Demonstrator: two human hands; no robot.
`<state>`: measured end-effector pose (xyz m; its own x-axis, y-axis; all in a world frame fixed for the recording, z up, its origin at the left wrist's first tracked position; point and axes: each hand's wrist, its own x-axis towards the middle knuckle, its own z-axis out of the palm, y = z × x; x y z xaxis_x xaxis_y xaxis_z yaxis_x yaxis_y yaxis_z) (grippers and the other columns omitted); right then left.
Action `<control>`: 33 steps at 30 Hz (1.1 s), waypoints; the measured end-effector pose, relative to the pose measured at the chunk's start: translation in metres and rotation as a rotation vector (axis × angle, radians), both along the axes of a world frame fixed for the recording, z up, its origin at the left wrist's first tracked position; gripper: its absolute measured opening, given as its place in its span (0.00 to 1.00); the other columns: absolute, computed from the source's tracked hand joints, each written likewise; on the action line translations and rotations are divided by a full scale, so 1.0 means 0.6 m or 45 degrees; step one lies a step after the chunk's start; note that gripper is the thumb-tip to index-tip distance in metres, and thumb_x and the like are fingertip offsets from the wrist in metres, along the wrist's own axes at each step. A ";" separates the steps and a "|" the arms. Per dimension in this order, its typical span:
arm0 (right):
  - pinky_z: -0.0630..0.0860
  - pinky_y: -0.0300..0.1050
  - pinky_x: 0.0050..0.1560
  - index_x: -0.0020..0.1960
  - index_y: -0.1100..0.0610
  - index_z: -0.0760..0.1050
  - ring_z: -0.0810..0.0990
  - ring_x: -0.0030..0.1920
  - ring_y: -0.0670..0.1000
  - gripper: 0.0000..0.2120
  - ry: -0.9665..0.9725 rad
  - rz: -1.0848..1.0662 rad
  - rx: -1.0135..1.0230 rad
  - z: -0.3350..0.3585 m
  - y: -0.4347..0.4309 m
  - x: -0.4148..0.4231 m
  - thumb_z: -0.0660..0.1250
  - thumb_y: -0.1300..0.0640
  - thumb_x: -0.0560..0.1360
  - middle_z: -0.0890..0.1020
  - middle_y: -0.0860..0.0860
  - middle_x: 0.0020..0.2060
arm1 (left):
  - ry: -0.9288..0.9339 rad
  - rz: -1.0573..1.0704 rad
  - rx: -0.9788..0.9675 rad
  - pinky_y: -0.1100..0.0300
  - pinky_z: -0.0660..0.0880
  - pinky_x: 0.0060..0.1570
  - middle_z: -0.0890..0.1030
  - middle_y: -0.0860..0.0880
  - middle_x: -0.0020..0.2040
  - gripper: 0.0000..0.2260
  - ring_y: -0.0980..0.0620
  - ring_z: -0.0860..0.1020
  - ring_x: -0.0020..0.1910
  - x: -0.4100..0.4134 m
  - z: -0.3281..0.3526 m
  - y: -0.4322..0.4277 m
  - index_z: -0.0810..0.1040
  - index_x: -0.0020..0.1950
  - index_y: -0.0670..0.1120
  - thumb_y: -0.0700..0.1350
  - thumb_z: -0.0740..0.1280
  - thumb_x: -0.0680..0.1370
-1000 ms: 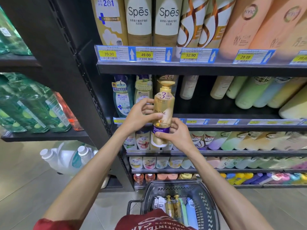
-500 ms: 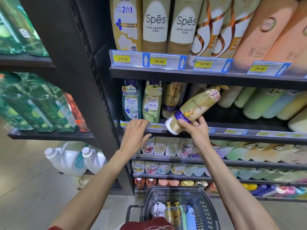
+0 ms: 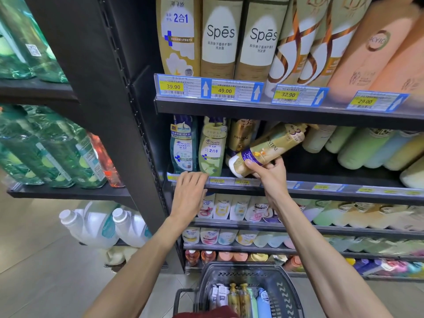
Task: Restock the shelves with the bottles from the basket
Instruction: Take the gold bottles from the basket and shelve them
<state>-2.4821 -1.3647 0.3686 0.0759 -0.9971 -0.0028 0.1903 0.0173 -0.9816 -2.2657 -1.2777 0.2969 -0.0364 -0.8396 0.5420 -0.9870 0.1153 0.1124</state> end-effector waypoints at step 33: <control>0.71 0.22 0.41 0.66 0.55 0.71 0.76 0.55 0.39 0.39 0.743 0.177 -0.136 -0.019 -0.044 0.003 0.84 0.52 0.60 0.78 0.44 0.58 | 0.252 -0.142 0.060 0.41 0.58 0.78 0.76 0.45 0.61 0.19 0.46 0.73 0.63 0.013 -0.011 -0.002 0.75 0.66 0.41 0.36 0.73 0.76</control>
